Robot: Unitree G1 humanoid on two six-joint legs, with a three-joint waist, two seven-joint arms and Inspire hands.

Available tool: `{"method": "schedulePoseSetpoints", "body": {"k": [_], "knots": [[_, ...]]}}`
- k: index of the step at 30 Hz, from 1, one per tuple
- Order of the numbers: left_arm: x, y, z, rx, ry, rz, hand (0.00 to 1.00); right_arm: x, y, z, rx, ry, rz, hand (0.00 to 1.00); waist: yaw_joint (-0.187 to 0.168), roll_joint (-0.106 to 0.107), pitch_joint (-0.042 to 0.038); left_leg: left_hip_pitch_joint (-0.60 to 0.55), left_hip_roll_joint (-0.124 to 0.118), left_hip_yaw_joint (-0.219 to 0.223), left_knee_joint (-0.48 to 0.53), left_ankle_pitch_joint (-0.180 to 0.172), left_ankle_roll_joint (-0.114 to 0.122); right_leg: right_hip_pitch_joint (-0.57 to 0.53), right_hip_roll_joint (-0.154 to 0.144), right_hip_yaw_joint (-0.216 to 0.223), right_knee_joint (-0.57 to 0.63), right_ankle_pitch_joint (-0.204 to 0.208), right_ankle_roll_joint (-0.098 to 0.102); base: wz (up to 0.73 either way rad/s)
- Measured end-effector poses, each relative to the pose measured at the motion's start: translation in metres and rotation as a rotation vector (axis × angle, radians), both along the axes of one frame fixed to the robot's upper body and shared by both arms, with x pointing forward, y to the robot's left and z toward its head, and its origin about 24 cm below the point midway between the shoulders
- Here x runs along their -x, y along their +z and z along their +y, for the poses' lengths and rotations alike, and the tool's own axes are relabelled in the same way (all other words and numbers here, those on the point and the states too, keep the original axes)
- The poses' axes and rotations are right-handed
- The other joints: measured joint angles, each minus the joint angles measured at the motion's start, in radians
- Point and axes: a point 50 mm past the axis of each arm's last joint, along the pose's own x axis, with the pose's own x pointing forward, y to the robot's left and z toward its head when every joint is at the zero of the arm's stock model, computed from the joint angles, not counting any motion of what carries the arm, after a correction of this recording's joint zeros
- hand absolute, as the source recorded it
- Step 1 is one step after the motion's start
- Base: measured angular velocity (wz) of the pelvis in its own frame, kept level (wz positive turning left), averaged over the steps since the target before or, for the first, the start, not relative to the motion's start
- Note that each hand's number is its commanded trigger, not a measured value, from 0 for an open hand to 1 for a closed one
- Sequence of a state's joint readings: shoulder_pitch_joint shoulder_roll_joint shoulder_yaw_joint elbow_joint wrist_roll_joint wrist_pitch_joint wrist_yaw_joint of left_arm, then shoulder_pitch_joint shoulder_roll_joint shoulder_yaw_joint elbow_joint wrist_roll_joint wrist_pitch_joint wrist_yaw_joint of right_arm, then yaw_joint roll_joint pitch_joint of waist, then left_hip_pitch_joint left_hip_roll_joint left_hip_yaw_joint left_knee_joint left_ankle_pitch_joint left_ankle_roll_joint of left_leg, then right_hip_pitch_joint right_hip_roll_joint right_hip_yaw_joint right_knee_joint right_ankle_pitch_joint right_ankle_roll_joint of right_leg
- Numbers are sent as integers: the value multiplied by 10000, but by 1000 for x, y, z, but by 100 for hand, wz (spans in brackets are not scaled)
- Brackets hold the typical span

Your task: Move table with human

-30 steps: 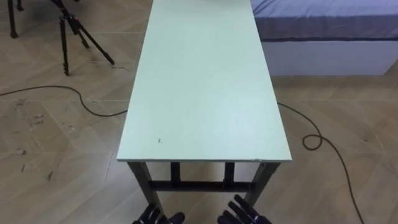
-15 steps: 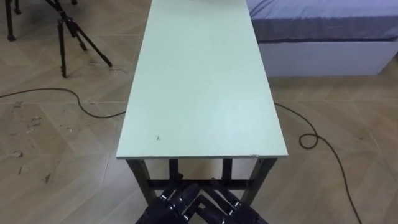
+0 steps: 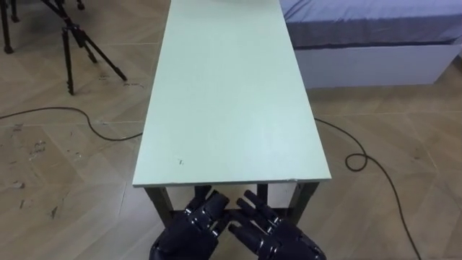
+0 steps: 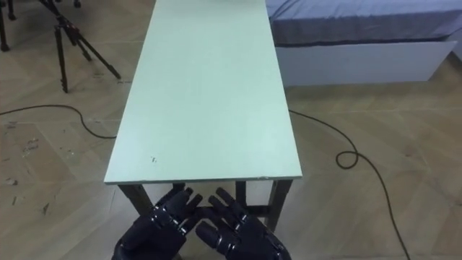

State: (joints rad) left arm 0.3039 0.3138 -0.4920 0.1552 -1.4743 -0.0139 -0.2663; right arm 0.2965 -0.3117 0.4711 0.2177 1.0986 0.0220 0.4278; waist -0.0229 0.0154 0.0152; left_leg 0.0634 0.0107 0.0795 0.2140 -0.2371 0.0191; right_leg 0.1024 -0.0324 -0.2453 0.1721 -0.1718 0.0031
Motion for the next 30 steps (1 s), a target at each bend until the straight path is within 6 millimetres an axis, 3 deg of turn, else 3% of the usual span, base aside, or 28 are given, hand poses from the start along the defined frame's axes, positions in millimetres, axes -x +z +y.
{"method": "schedulePoseSetpoints", "body": {"k": [4,8,11,14,19,30], "knots": [[-10,3,7,-281,141,-134,0,-9,2,-2,221,12,-158,0,29,-10,15,27,-7,-4,26,21,19,25,-10,28,-4,0,0,0],[-20,4,13,-851,78,-5,0,-28,3,-1,817,395,-355,0,70,-89,108,35,-13,16,66,39,26,34,-9,34,-13,0,0,0],[-33,1,13,-920,257,265,0,-41,4,0,782,235,-96,0,176,-87,112,39,-16,1,80,44,28,36,-10,98,-13,1,-1,0],[-44,-1,13,-1012,562,466,0,-45,4,1,912,125,100,0,335,-84,112,59,-11,5,85,48,26,33,-9,98,-11,1,-2,0],[-52,1,30,-1102,1519,699,0,-53,6,2,968,-93,522,0,329,-72,119,121,-6,14,76,50,26,35,-10,145,-15,2,-3,-2],[-56,1,26,-738,2135,1330,0,-59,7,1,-13,-1535,1736,0,283,-56,108,202,-16,5,1,96,32,165,-16,117,-6,4,-5,0]]}}
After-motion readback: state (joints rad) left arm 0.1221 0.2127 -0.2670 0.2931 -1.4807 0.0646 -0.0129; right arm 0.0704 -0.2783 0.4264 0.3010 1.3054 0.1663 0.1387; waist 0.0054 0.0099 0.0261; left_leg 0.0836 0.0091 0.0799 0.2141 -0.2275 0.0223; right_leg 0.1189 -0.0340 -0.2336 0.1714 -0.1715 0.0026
